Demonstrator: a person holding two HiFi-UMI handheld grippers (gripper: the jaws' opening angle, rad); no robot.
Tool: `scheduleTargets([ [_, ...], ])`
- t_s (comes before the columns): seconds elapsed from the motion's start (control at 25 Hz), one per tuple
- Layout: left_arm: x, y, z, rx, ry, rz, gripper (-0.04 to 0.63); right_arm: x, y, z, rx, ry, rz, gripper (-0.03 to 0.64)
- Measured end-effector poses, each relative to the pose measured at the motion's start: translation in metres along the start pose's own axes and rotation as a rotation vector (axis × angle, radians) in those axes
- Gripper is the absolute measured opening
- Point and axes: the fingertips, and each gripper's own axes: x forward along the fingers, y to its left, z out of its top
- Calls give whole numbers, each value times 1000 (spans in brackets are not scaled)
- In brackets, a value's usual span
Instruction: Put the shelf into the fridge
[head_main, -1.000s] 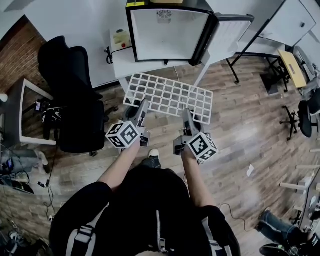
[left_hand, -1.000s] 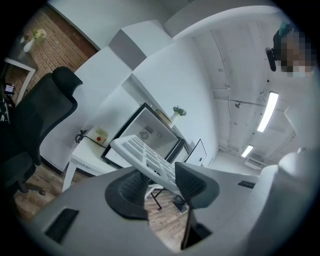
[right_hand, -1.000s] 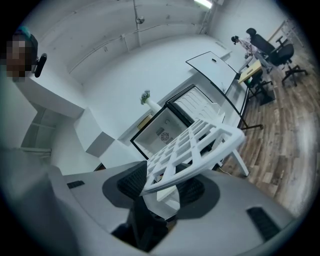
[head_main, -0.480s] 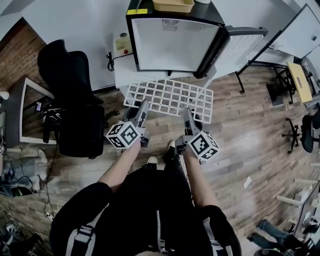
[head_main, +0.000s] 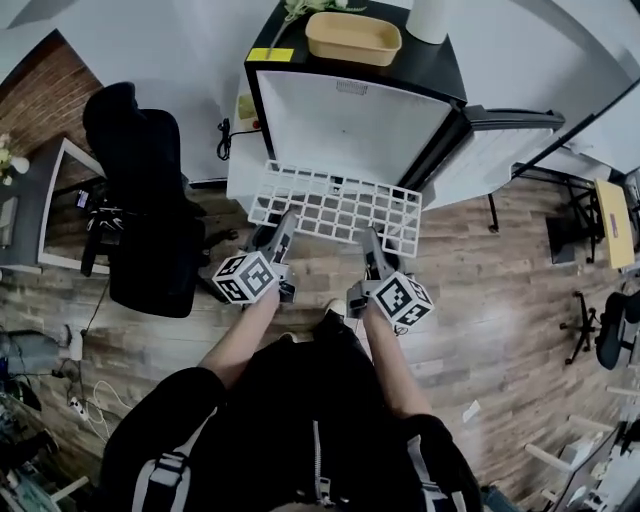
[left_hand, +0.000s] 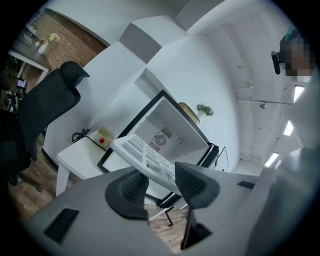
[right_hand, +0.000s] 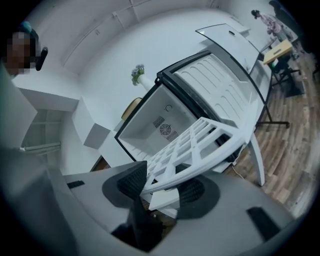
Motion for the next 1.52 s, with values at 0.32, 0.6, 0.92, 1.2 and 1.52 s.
scheduleTargets([
  [0.32,29,13,0,-5,-49,87,184,46,-19,11,-2,94,67,190],
  [0.6,54,24,2,-8,-44,105,184,73,-31,16,8,117,72,190],
  [0.92,85,42,-1,-15,-15,108,184,101,-45,20,15,126,48,190],
  [1.2,96,53,-6,-24,-1,121,184,111,-55,16,26,140,34,190],
  [1.52,101,57,-6,-28,0,121,184,117,-55,18,17,140,28,189],
])
